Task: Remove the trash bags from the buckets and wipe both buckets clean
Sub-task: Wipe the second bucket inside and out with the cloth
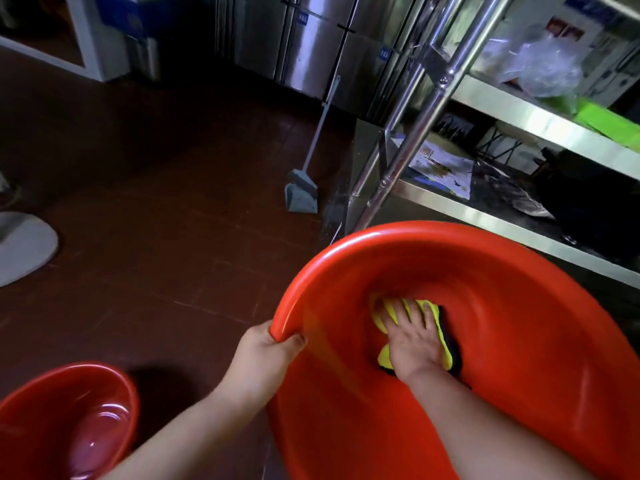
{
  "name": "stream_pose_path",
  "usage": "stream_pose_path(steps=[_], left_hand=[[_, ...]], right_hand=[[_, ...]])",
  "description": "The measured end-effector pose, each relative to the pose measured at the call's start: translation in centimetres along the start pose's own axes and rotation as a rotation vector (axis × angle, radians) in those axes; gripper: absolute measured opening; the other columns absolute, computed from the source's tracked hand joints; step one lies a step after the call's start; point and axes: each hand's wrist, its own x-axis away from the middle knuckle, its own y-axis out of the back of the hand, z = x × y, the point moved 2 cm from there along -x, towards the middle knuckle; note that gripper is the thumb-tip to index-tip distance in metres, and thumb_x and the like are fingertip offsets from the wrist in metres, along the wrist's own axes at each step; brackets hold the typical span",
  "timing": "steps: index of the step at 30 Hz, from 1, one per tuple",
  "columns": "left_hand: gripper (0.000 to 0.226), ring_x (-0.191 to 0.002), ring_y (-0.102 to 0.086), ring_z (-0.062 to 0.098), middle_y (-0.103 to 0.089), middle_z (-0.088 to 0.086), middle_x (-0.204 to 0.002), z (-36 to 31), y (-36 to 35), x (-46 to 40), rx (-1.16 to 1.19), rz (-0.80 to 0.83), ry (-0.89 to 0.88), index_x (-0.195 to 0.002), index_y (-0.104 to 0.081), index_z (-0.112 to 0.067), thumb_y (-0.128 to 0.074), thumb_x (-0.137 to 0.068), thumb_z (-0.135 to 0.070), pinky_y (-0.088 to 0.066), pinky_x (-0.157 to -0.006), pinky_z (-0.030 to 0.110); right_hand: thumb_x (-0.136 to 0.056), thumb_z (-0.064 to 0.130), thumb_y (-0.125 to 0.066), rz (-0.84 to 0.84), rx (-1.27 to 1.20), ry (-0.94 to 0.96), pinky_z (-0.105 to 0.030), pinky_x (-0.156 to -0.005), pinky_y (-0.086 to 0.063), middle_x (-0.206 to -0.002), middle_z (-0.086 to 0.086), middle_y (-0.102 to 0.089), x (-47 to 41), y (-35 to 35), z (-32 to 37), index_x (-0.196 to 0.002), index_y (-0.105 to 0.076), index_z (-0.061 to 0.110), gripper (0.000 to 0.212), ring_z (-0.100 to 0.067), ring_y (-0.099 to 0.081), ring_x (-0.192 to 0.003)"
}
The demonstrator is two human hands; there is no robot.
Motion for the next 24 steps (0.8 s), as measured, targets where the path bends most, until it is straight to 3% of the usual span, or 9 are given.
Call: stream_pose_path(steps=[2, 4, 5, 10, 13, 15, 17, 20, 24], left_hand=[[0.024, -0.043, -0.041, 0.015, -0.044, -0.001, -0.048, 0.6, 0.1, 0.5, 0.031, -0.037, 0.033, -0.064, -0.055, -0.012, -0.066, -0.085, -0.014, -0.033, -0.044, 0.026], [0.022, -0.043, -0.04, 0.015, -0.044, 0.0, -0.048, 0.8, 0.3, 0.7, 0.058, -0.05, 0.052, -0.066, -0.056, -0.011, -0.067, -0.085, -0.016, -0.032, -0.044, 0.026], [0.02, -0.045, -0.042, 0.016, -0.045, 0.001, -0.05, 0.8, 0.3, 0.7, 0.075, -0.053, 0.057, -0.069, -0.059, -0.007, -0.067, -0.084, -0.017, -0.033, -0.045, 0.027], [0.028, -0.053, -0.048, 0.02, -0.051, 0.006, -0.057, 1.0, 0.3, 1.6, 0.08, -0.045, 0.149, -0.084, -0.062, 0.005, -0.069, -0.082, -0.023, -0.037, -0.052, 0.031], [0.037, -0.061, -0.057, 0.024, -0.059, 0.004, -0.062, 0.2, 1.0, 2.4, -0.098, 0.02, 0.185, -0.076, -0.066, -0.006, -0.07, -0.067, -0.042, -0.044, -0.062, 0.038], [0.034, -0.087, -0.057, 0.025, -0.06, -0.001, -0.085, -1.2, 1.4, 2.4, -0.518, -0.014, 0.01, -0.079, -0.062, -0.02, -0.068, -0.059, -0.047, -0.045, -0.078, 0.039], [0.052, -0.105, -0.043, 0.023, -0.046, -0.002, -0.108, -3.5, 0.9, 2.5, -0.751, -0.103, -0.263, -0.108, -0.053, -0.027, -0.071, -0.06, -0.036, -0.039, -0.089, 0.035], [0.064, -0.109, -0.045, 0.023, -0.042, 0.0, -0.118, -7.1, -1.0, 1.7, -0.736, -0.076, -0.537, -0.124, -0.043, -0.022, -0.065, -0.064, -0.015, -0.042, -0.092, 0.035], [0.023, -0.084, -0.06, 0.027, -0.057, 0.003, -0.088, -9.4, -3.5, 0.0, -0.601, 0.095, -0.417, -0.093, -0.046, -0.019, -0.059, -0.076, -0.014, -0.05, -0.071, 0.04]], right_hand=[[-0.082, 0.029, -0.025, -0.165, -0.125, -0.164, -0.051, -0.113, -0.015, -0.147, -0.006, -0.04, 0.2, 0.5, -0.1, -0.137, -0.048, 0.028, 0.06, -0.031, -0.031, -0.138], [-0.083, 0.017, -0.057, -0.325, -0.298, -0.381, -0.05, -0.107, -0.023, -0.142, -0.014, -0.046, 0.5, 0.4, -0.4, -0.131, -0.055, 0.021, 0.049, -0.035, -0.042, -0.13], [-0.077, 0.013, -0.068, -0.366, -0.374, -0.476, -0.05, -0.106, -0.022, -0.143, -0.016, -0.043, 0.6, 0.2, -0.6, -0.133, -0.054, 0.019, 0.057, -0.036, -0.042, -0.129], [-0.078, 0.009, -0.065, -0.415, -0.547, -0.712, -0.046, -0.101, -0.019, -0.15, -0.018, -0.032, 0.3, 0.6, -1.7, -0.14, -0.042, 0.016, 0.066, -0.035, -0.031, -0.132], [-0.078, 0.006, -0.062, -0.446, -0.504, -0.626, -0.045, -0.098, -0.021, -0.149, -0.015, -0.034, 0.1, 0.7, -1.6, -0.134, -0.05, 0.019, 0.058, -0.035, -0.031, -0.132], [-0.079, 0.008, -0.06, -0.435, -0.434, -0.523, -0.044, -0.098, -0.023, -0.145, -0.013, -0.041, 0.4, 0.9, -1.6, -0.125, -0.06, 0.022, 0.048, -0.035, -0.033, -0.132], [-0.083, 0.019, -0.054, -0.303, -0.277, -0.292, -0.043, -0.102, -0.022, -0.146, -0.007, -0.04, 0.8, 0.7, -1.3, -0.127, -0.057, 0.03, 0.045, -0.032, -0.03, -0.136], [-0.086, 0.035, -0.053, 0.005, -0.054, 0.079, -0.042, -0.109, -0.015, -0.156, 0.006, -0.016, 1.5, -1.1, 0.8, -0.148, -0.018, 0.035, 0.071, -0.025, -0.018, -0.14], [-0.096, 0.024, -0.035, 0.037, -0.039, 0.098, -0.046, -0.111, -0.013, -0.157, 0.0, -0.013, 2.8, -2.6, 2.7, -0.15, -0.003, 0.027, 0.063, -0.028, -0.019, -0.14]])
